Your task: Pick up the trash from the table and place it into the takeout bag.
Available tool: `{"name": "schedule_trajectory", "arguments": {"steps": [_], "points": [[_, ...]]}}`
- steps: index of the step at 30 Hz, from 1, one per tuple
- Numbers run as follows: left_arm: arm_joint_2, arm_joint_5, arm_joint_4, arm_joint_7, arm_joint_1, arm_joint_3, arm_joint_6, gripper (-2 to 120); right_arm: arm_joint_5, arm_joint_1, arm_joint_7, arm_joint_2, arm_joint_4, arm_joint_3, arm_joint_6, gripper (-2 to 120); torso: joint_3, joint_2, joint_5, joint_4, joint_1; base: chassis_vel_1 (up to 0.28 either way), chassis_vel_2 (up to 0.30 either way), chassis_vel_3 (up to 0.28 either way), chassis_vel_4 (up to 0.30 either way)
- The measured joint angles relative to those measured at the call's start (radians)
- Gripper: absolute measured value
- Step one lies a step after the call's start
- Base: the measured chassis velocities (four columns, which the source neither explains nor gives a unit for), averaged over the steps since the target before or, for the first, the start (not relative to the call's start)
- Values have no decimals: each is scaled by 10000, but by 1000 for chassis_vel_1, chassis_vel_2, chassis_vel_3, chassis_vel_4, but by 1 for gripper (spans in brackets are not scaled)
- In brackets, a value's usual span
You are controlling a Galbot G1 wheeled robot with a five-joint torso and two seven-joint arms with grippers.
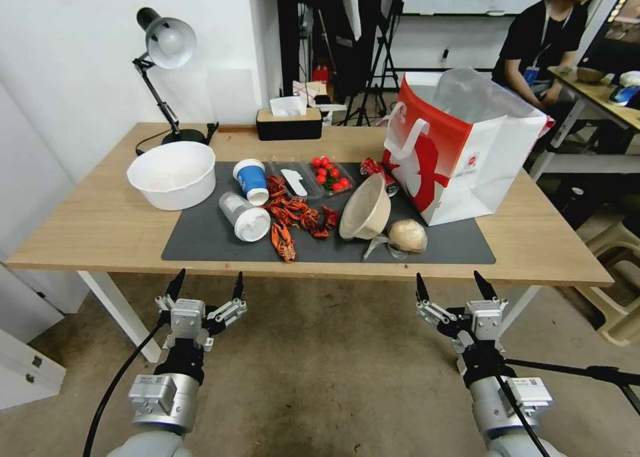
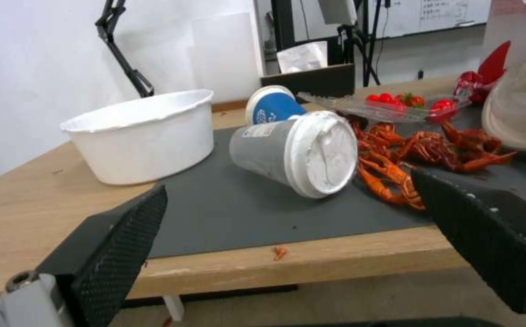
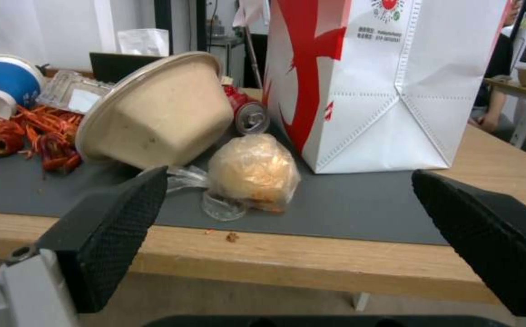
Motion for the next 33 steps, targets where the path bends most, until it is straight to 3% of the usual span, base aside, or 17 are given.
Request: {"name": "schedule_trajectory", "arguments": {"steps": [29,33], "points": [[0,0,0,0,1,0,0,100,0,0,0,0,0,0,0,100,0,0,0,0,0,0,0,0,0],[-41,-320,-401,-374,359,146,146,100,172,5,-73,-146,52,-1,-138,100,0,-1,-2,-6,1,0,0,0,0]]}}
